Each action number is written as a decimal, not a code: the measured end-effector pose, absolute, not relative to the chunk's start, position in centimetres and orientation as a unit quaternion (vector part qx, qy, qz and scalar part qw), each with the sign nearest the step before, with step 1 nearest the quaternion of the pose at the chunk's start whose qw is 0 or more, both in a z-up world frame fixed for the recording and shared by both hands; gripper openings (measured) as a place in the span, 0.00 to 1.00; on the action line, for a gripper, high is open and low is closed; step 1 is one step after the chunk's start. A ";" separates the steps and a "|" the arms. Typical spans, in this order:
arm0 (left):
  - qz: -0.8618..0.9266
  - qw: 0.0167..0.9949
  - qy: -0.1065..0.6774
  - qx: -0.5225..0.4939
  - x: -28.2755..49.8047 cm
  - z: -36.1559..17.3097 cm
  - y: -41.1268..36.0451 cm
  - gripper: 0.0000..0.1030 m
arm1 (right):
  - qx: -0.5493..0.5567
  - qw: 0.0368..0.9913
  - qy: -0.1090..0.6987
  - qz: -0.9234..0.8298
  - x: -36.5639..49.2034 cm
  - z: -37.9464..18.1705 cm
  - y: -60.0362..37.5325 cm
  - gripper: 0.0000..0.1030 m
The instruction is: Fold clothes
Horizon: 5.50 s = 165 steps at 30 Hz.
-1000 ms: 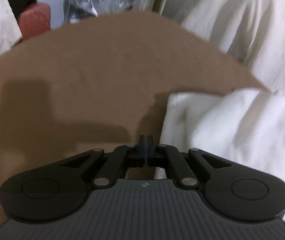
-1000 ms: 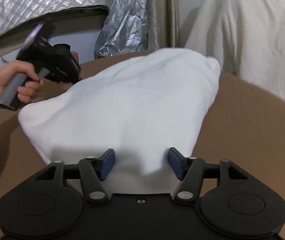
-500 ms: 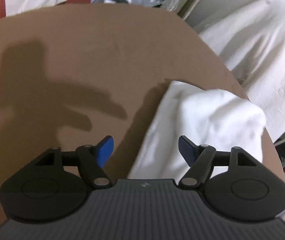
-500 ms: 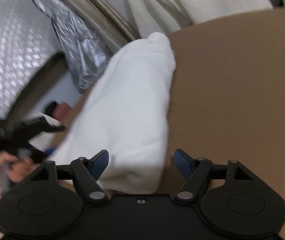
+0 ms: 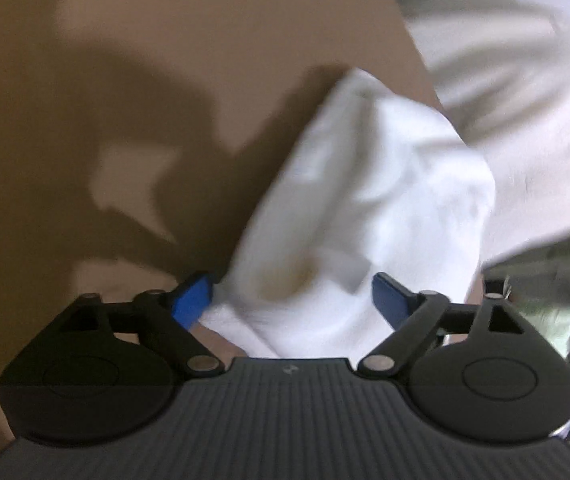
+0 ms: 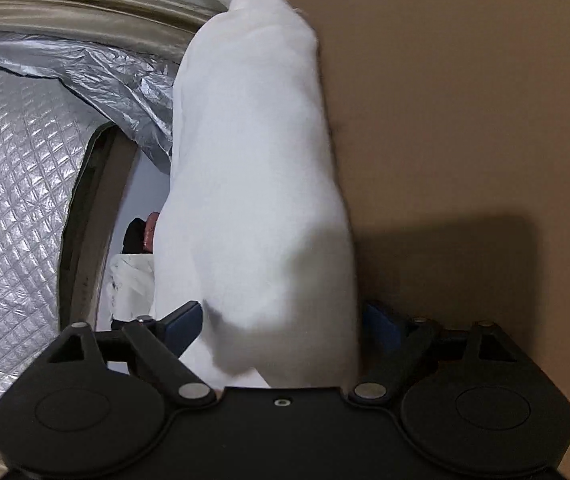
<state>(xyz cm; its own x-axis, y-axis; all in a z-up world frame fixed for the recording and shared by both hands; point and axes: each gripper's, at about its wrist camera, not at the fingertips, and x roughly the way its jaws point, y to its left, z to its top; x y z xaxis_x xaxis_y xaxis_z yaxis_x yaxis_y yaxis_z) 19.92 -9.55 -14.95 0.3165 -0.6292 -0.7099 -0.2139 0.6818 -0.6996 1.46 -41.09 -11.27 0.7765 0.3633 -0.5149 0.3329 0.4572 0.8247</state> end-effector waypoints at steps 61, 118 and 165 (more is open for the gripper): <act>-0.141 0.899 0.338 -0.242 23.0 -1.2 -9.1 0.23 | 0.266 0.923 0.182 0.211 20.2 8.7 -39.7 0.40; -0.124 0.915 0.317 -0.217 36.9 -5.5 -5.7 0.44 | 0.065 0.938 0.283 0.191 39.3 -7.6 -30.3 0.74; 0.054 0.929 0.364 -0.040 19.6 0.7 -6.7 0.96 | 0.024 0.936 0.350 -0.017 14.8 2.9 -23.9 0.86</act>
